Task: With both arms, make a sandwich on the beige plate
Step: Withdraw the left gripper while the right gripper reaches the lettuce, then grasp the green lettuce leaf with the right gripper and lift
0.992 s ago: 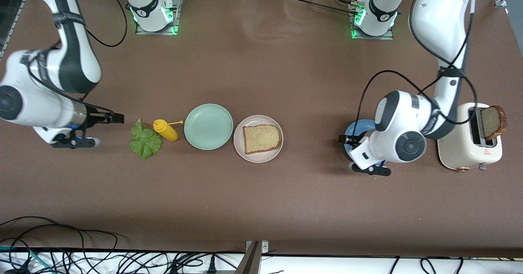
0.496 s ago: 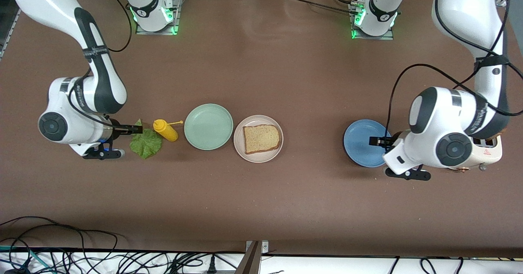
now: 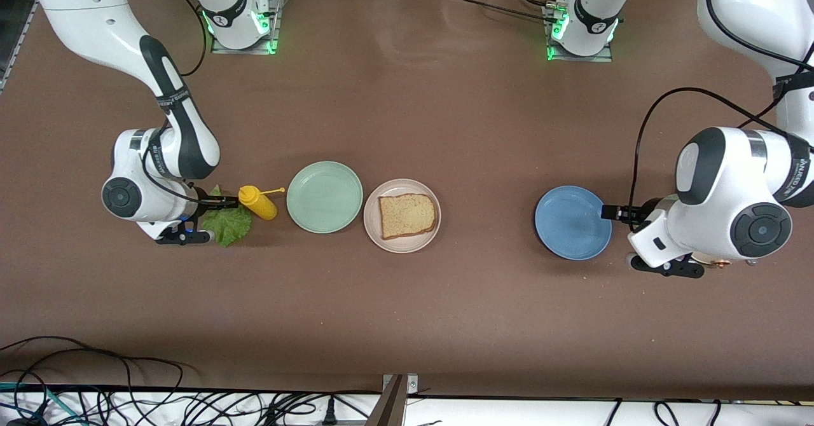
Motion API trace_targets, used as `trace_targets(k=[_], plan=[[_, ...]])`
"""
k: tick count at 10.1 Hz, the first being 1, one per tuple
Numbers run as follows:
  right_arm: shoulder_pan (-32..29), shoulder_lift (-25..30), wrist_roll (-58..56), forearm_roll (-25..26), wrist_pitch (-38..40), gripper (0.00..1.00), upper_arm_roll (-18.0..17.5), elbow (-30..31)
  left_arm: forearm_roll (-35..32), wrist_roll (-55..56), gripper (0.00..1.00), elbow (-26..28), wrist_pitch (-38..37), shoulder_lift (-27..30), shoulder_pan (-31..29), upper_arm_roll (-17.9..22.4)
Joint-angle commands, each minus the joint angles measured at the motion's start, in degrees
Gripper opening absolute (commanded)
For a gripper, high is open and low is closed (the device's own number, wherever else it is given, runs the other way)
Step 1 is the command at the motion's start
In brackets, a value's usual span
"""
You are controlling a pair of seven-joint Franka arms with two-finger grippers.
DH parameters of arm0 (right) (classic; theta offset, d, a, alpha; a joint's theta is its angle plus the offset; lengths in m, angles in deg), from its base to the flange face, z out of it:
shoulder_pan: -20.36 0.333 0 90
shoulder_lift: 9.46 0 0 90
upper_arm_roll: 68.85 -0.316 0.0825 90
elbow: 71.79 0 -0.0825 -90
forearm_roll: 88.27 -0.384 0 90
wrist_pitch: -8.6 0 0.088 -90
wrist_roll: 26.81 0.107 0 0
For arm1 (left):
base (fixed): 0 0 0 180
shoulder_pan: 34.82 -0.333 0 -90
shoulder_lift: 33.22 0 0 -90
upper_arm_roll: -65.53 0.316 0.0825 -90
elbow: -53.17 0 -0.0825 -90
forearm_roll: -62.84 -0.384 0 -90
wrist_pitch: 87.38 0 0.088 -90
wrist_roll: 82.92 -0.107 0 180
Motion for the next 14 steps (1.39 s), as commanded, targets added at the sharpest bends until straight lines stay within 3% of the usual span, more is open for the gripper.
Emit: trace_targets(k=[1, 2, 4, 6, 9, 14], plan=[[0.1, 0.7, -0.4, -0.9, -4.0, 0.71, -0.2, 3.1, -1.6, -1.0, 1.00, -0.1, -3.3, 2.3, -0.5, -0.6], [0.1, 0.7, -0.5, -0.9, -3.7, 0.46, -0.2, 3.0, -1.7, -1.0, 1.00, -0.1, -3.7, 3.3, -0.7, -0.6], [0.1, 0.9, -0.5, -0.9, -3.2, 0.16, -0.2, 2.6, -1.9, -0.9, 1.00, 0.4, -4.2, 5.4, 0.1, -0.5], [0.1, 1.3, -0.7, -0.6, -3.1, 0.02, -0.2, 2.4, -1.9, -0.9, 1.00, 3.2, -4.1, 8.9, -0.1, -0.5], [0.1, 3.3, -3.1, -0.7, -1.6, 0.00, -0.2, 0.8, -1.9, -0.9, 1.00, 8.9, -4.1, 14.4, -0.4, -0.5], [0.2, 5.1, -2.3, -1.0, 21.3, 0.00, -0.3, -16.1, -1.9, -0.3, 1.00, 19.1, -0.8, 25.7, -0.7, 0.1]])
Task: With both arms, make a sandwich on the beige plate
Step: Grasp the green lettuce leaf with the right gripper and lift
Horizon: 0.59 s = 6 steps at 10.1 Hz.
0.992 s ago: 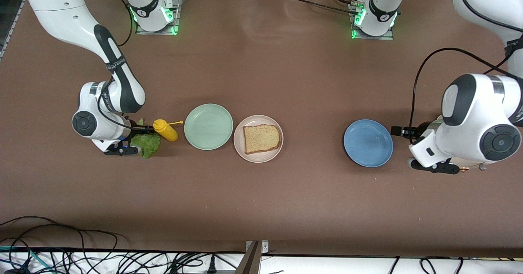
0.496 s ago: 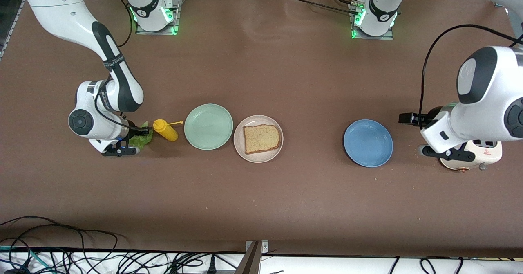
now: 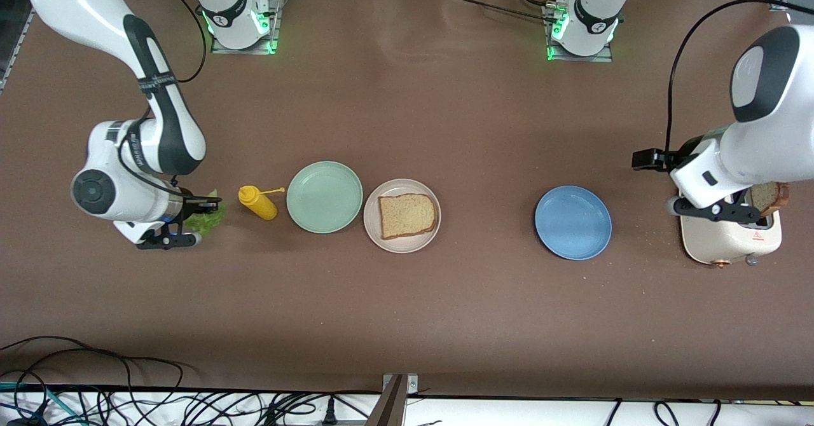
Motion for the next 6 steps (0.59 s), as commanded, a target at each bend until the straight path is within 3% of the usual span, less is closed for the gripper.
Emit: trace_targets(k=[1, 6], plan=[[0.8, 0.2, -0.1, -1.1, 12.3, 0.00, -0.2, -9.5, -1.9, 0.2, 1.00, 9.2, 4.1, 7.7, -0.3, -0.1], [8.2, 0.2, 19.1, -8.3, 18.4, 0.00, -0.2, -16.8, -1.7, 3.9, 1.00, 11.1, 4.1, 11.9, 0.5, 1.8]])
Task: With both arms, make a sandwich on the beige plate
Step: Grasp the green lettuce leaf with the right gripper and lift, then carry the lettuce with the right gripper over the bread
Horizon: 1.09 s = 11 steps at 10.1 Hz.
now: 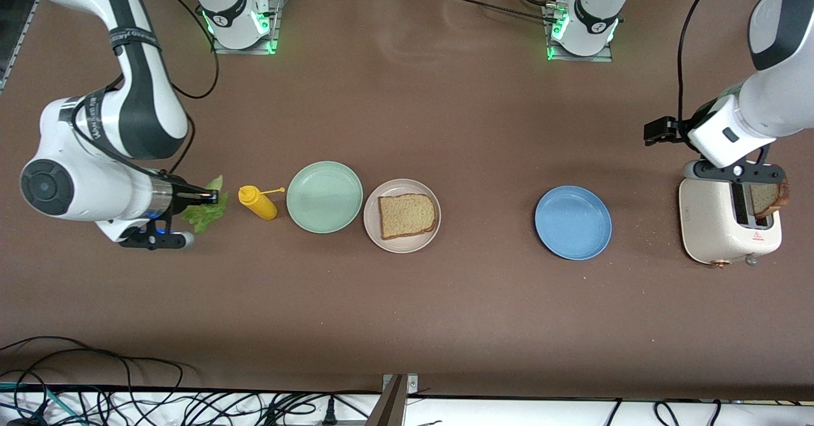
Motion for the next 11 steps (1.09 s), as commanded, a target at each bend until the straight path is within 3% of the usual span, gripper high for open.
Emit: trace_targets(k=[1, 5, 8, 11], plan=[[4.7, -1.1, 11.0, -1.8, 1.0, 0.00, 0.3, -2.6, -1.3, 1.3, 1.00, 2.4, 1.1, 3.9, 0.6, 0.7], [15.7, -5.9, 32.0, -1.8, -13.3, 0.00, 0.4, -2.8, -0.9, 2.0, 1.00, 1.2, -0.7, 6.5, 1.5, 2.7], [22.0, -14.2, 46.1, -1.7, -21.1, 0.00, 0.4, -10.0, 0.1, 2.0, 1.00, -3.3, -6.9, 6.7, 1.7, 2.7], [23.9, -19.4, 51.5, -4.9, -26.5, 0.06, -1.1, -10.3, 0.5, 2.0, 1.00, -5.6, -9.5, 6.1, 1.5, 2.7]])
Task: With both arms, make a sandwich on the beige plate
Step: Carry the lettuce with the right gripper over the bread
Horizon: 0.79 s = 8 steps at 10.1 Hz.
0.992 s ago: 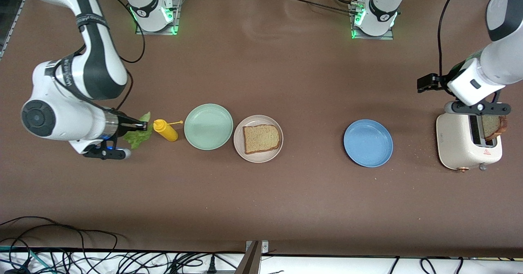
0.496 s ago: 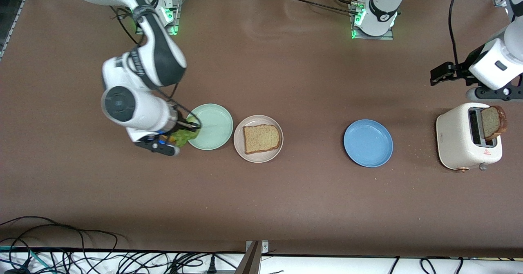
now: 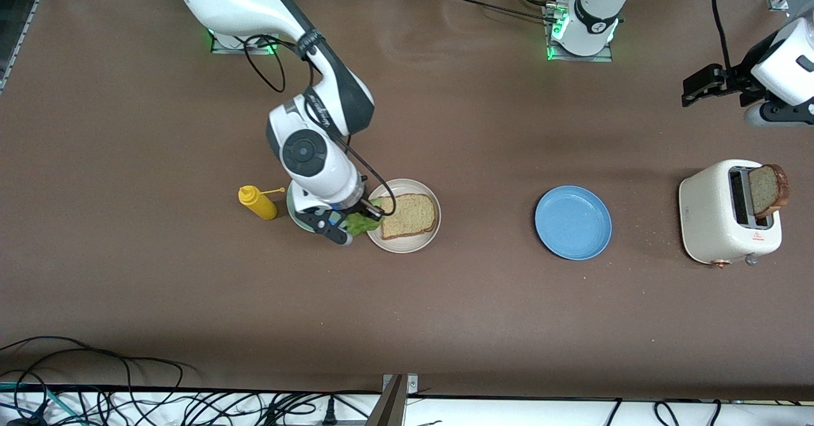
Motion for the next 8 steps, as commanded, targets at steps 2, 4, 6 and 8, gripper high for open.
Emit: trace_targets(k=[2, 4, 6, 8], plan=[[1.0, -5.9, 1.2, -7.1, -0.7, 0.06, -0.4, -3.1, 0.5, -0.3, 1.00, -1.5, -1.5, -1.6, -0.3, 0.6], [1.1, -6.7, 1.0, -11.7, -0.7, 0.24, -0.4, -3.3, 0.4, -0.4, 1.00, -1.5, -1.5, -2.5, -0.6, 0.7], [2.0, -6.7, 1.2, -11.6, -2.1, 1.00, -0.4, -3.3, 0.4, -0.4, 1.00, -1.6, -1.4, -2.6, -0.7, 0.7], [1.8, -6.5, 1.0, -11.6, -2.9, 1.00, -0.3, -3.3, 0.4, -0.4, 1.00, -1.6, -1.4, -3.1, -0.7, 0.7]])
